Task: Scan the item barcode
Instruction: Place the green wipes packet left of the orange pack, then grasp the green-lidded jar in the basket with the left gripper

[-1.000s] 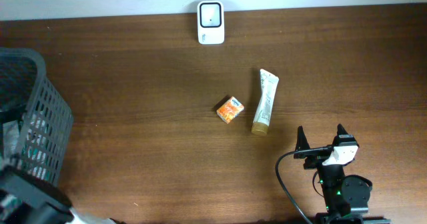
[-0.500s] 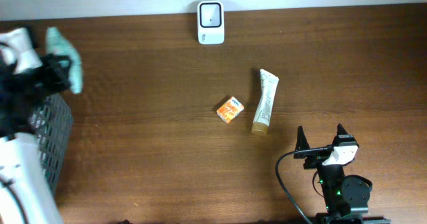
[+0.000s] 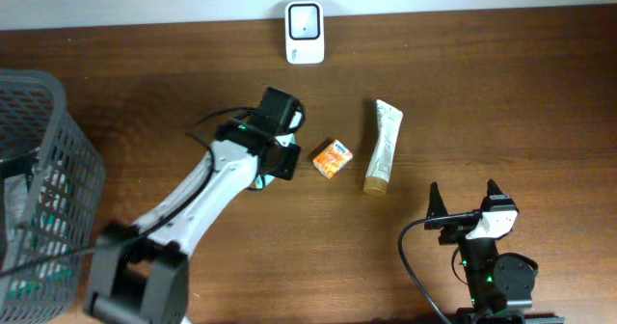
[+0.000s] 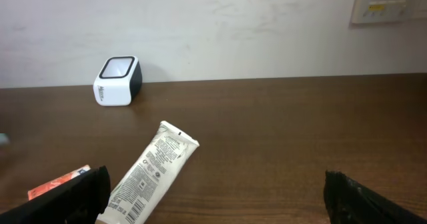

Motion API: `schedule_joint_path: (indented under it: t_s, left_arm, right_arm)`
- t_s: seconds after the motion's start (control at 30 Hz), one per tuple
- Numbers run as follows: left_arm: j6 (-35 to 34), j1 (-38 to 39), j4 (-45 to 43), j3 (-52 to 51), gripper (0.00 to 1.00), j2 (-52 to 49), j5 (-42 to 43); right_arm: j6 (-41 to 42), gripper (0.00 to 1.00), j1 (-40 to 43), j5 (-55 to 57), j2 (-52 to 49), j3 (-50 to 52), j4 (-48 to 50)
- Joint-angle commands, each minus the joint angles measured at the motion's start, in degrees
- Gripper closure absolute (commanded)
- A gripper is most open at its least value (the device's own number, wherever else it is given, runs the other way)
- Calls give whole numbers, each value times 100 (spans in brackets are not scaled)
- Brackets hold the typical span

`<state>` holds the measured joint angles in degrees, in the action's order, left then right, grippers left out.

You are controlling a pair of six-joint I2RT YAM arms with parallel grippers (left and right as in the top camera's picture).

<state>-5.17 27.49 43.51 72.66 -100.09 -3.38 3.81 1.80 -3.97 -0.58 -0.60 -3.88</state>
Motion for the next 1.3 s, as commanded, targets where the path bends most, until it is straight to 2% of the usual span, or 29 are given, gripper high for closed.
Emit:
schedule_joint_path:
  t_s: [0.0, 0.03, 0.17, 0.23, 0.3, 0.33, 0.37, 0.5, 0.53, 0.6, 0.7, 0.8, 0.93, 1.03, 1.13, 1.2, 1.27]
  left_arm:
    - [-15, 15, -212, -31, 8, -223, -94]
    - [-15, 15, -251, -31, 1, -223, -96]
    - [66, -7, -164, 302, 1, -170, -94]
    - [90, -179, 439, 1102, 1, 52, -101]
    - [-52, -772, 1237, 2461, 1, 577, -103]
    - [-114, -986, 1360, 2710, 1, 732, -107]
    - [-317, -1458, 1526, 2999, 1, 1034, -286]
    - [-837, -3259, 1967, 3053, 1, 1784, -960]
    - [-876, -4116, 2140, 3051, 1, 1880, -994]
    - [-975, -4876, 2214, 3049, 1, 1878, -988]
    - [-1808, -6369, 2361, 2938, 1, 1775, -975]
    - [-1880, -7254, 2122, 2441, 1, 1534, -977]
    - [-1832, -7733, 1165, 1392, 0, 1132, -1276]
    - [-1154, -7792, 380, 704, 0, 855, -1604]
    - [-922, -7794, 133, 612, 0, 450, -2243]
    - [-925, -7820, 127, 612, 0, 162, -3064]
    - [-922, -7971, 94, 612, 0, 50, -2992]
  right_arm:
    - [-42, 2, -24, 9, 37, 28, -24]
    - [-42, 2, -24, 9, 37, 28, -24]
    - [-42, 2, -24, 9, 37, 28, -24]
    - [-42, 2, -24, 9, 37, 28, -24]
    - [-42, 2, -24, 9, 37, 28, -24]
    - [-42, 1, -24, 9, 37, 28, -24]
    - [-42, 2, -24, 9, 37, 28, -26]
    - [-42, 2, -24, 9, 37, 28, -24]
    - [-42, 2, -24, 9, 37, 28, -26]
    - [-42, 2, -24, 9, 37, 28, -26]
    - [-42, 2, -24, 9, 37, 28, -24]
    - [-42, 2, -24, 9, 37, 28, -24]
    - [-42, 1, -24, 9, 37, 28, -24]
    - [-42, 2, -24, 9, 37, 28, -26]
    - [-42, 2, -24, 9, 37, 28, -26]
    - [-42, 2, -24, 9, 37, 28, -24]
    - [-42, 2, -24, 9, 37, 28, -24]
